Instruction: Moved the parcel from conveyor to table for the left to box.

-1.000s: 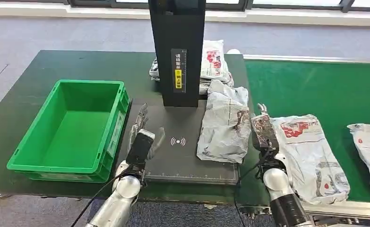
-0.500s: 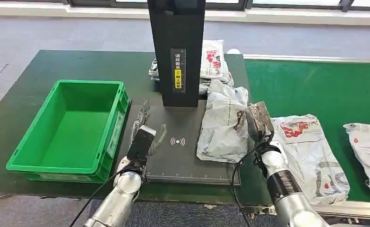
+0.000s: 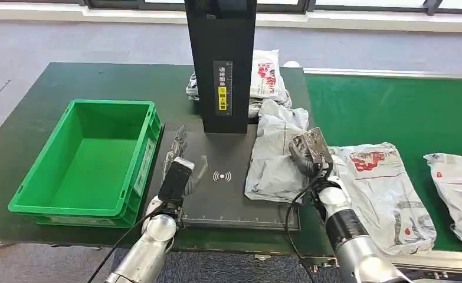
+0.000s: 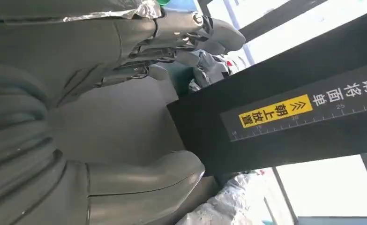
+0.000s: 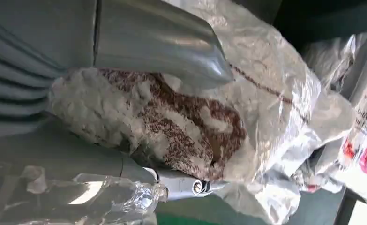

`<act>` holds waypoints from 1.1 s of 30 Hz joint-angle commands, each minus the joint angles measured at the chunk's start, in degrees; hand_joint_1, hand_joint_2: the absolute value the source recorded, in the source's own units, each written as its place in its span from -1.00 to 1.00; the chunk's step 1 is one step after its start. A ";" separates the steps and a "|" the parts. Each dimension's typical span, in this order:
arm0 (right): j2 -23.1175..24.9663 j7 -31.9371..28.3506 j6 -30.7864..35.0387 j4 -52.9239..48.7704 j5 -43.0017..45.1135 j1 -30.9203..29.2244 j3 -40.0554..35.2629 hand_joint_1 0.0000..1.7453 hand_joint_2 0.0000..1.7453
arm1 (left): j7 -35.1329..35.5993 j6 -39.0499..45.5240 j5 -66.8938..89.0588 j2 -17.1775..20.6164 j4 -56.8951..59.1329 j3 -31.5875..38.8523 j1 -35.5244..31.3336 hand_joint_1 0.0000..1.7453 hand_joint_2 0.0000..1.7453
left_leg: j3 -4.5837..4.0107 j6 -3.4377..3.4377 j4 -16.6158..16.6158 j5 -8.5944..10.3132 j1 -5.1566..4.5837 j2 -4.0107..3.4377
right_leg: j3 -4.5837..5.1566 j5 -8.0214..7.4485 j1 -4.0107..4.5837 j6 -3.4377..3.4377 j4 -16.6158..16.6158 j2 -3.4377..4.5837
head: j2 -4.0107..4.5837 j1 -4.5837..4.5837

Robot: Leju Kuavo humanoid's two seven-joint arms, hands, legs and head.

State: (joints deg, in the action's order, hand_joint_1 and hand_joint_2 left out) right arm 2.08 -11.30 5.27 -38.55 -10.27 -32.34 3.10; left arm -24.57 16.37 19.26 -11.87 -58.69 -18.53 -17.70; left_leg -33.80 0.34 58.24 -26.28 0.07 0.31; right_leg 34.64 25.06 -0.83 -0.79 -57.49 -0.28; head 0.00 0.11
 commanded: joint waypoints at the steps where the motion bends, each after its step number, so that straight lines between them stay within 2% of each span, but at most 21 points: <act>1: 5.38 -0.03 -2.78 6.22 1.53 -2.52 -3.51 -1.00 1.00 | 0.61 0.46 0.10 1.05 -1.77 0.91 1.72 -1.00 1.00 | 0.11 0.03 -0.06 -0.05 0.02 -0.26 | -0.02 -0.03 0.03 0.05 0.04 0.25 | 0.00 0.00; 4: 5.51 0.09 -2.86 6.29 1.86 -2.56 -3.85 -1.00 1.00 | 0.75 0.48 0.11 1.12 -2.04 0.82 1.83 -1.00 1.00 | 0.09 0.03 -0.04 -0.04 0.04 -0.20 | -0.03 -0.01 0.04 0.04 0.02 0.20 | 0.00 0.00; 7: 6.54 -0.48 -9.09 6.08 2.72 -2.60 -8.25 -1.00 1.00 | 0.93 0.43 0.10 1.05 -2.17 0.43 1.73 -1.00 1.00 | 0.19 0.04 -0.11 -0.03 0.04 -0.29 | -0.09 -0.05 0.05 0.07 0.08 0.29 | 0.00 0.00; 11: 8.23 -3.23 -18.99 2.09 8.64 -1.64 -11.67 -1.00 1.00 | 0.91 0.32 0.36 0.68 -2.14 0.26 1.58 -1.00 1.00 | 0.07 0.04 -0.05 -0.04 0.03 -0.31 | 0.03 -0.04 0.03 0.06 0.01 0.30 | 0.00 -0.02; 17: 7.06 -1.60 -21.95 -4.27 12.91 -1.11 -17.70 -1.00 1.00 | 0.42 -0.07 0.41 0.59 -1.72 0.87 1.52 -1.00 1.00 | 0.09 0.08 -0.05 0.01 0.02 -0.18 | 0.03 -0.01 0.03 0.07 -0.01 0.22 | 0.00 0.00; 26: 6.75 -1.42 -26.48 -6.91 15.36 -0.24 -24.90 -1.00 1.00 | -0.19 -0.89 0.53 0.38 -0.31 1.24 0.23 -1.00 1.00 | 0.10 0.08 -0.06 0.02 0.03 -0.16 | -0.01 -0.02 0.02 0.06 0.01 0.19 | 0.00 0.00; 27: 6.59 -1.33 -26.71 -7.16 14.97 -0.27 -25.69 -1.00 -1.00 | -0.19 -0.84 0.54 0.42 -0.23 1.28 0.16 -1.00 1.00 | 0.17 0.09 -0.12 0.03 0.06 -0.18 | -0.08 -0.03 0.05 0.09 0.07 0.21 | 0.00 0.00; 30: 6.10 -0.95 -24.93 -8.06 14.21 -0.28 -26.52 -1.00 -1.00 | -0.13 -0.49 0.42 0.61 -0.62 1.50 0.45 -1.00 1.00 | 0.10 0.08 -0.06 0.03 0.04 -0.11 | -0.02 -0.01 0.03 0.06 0.02 0.15 | 0.00 0.00; 33: 4.03 2.41 -17.51 -11.65 7.36 0.49 -27.59 -1.00 -1.00 | 0.59 0.31 0.56 0.94 -2.17 2.16 1.60 -1.00 1.00 | 0.18 0.08 -0.12 0.04 0.06 -0.13 | -0.10 -0.03 0.06 0.09 0.09 0.16 | 0.00 0.00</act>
State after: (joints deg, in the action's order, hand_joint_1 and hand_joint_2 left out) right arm 9.81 -12.89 -20.67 -45.33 4.24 -31.67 -16.68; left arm -24.74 15.89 19.65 -11.96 -62.18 -18.53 -15.26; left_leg -33.75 0.40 58.23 -26.25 0.09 0.26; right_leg 34.65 25.07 -0.81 -0.77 -57.51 -0.18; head 0.00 0.11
